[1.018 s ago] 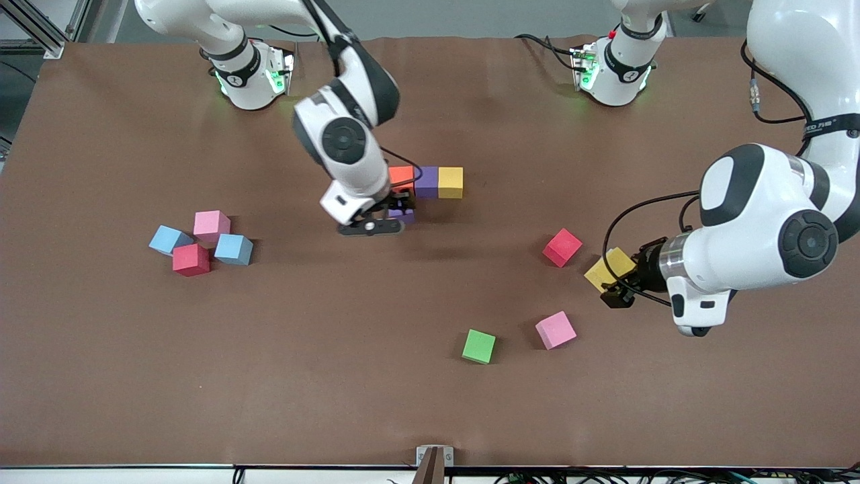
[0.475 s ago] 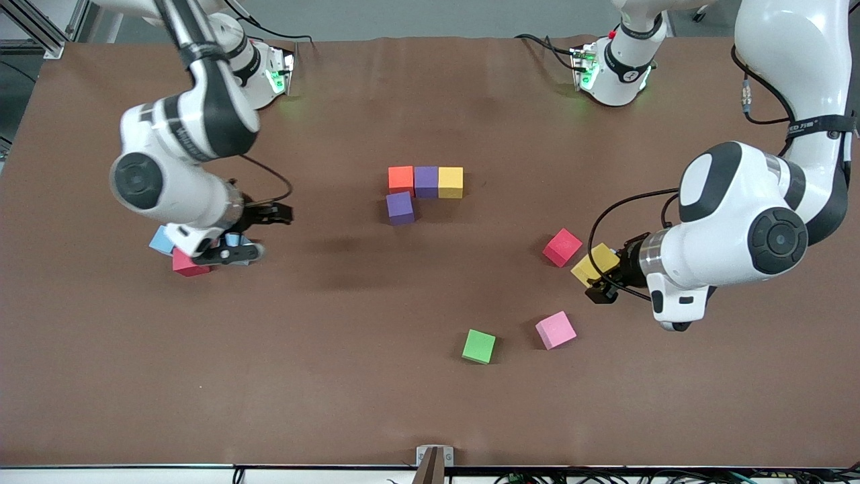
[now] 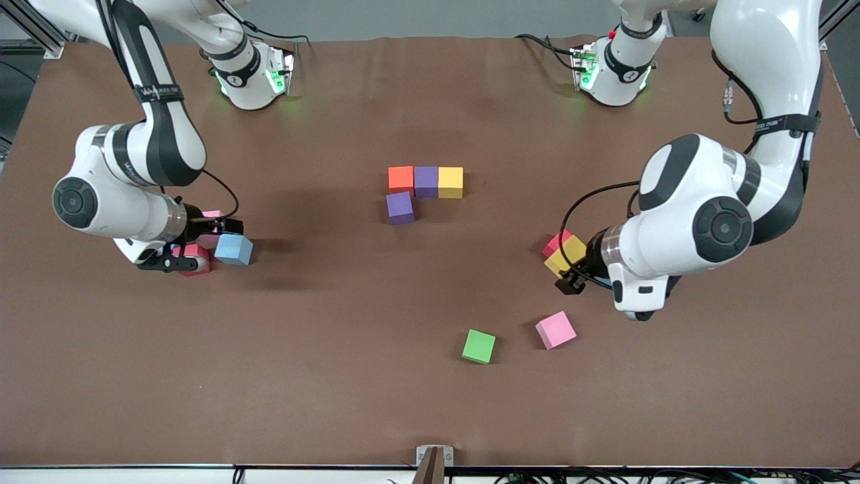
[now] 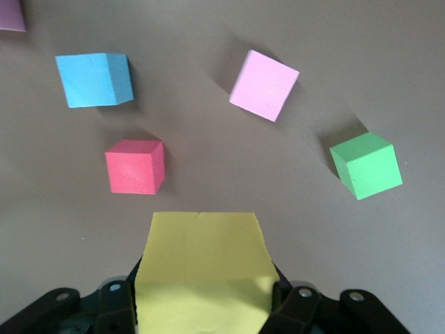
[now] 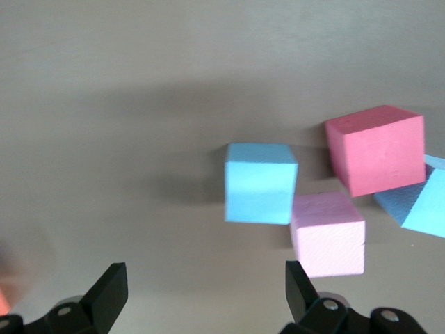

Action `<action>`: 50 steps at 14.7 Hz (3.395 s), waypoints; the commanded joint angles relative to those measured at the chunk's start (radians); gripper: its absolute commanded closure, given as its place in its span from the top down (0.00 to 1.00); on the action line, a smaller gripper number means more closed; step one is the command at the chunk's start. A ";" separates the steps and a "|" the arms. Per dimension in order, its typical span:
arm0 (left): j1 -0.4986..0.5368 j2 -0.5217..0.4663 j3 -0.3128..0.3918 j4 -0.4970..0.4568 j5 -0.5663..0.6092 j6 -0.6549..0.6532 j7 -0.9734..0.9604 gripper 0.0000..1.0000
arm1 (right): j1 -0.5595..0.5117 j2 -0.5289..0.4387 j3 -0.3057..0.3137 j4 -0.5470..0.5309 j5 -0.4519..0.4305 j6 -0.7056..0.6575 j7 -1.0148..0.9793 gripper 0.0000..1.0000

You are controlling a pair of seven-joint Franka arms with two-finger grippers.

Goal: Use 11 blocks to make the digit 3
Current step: 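Grasp the blue block with the right gripper while the left gripper returns yellow, then place blue under purple with the right gripper while the left gripper holds yellow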

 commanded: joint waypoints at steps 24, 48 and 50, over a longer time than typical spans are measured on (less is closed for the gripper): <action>-0.254 0.106 0.006 -0.176 0.152 0.292 -0.426 0.00 | -0.034 0.133 0.026 -0.200 -0.037 0.456 -0.016 0.57; -0.239 0.106 0.012 -0.173 0.152 0.300 -0.426 0.01 | 0.548 0.455 0.028 0.436 -0.019 0.236 0.484 0.35; -0.237 0.106 0.012 -0.173 0.152 0.300 -0.426 0.01 | 0.586 0.496 0.028 0.452 -0.019 0.271 0.513 0.35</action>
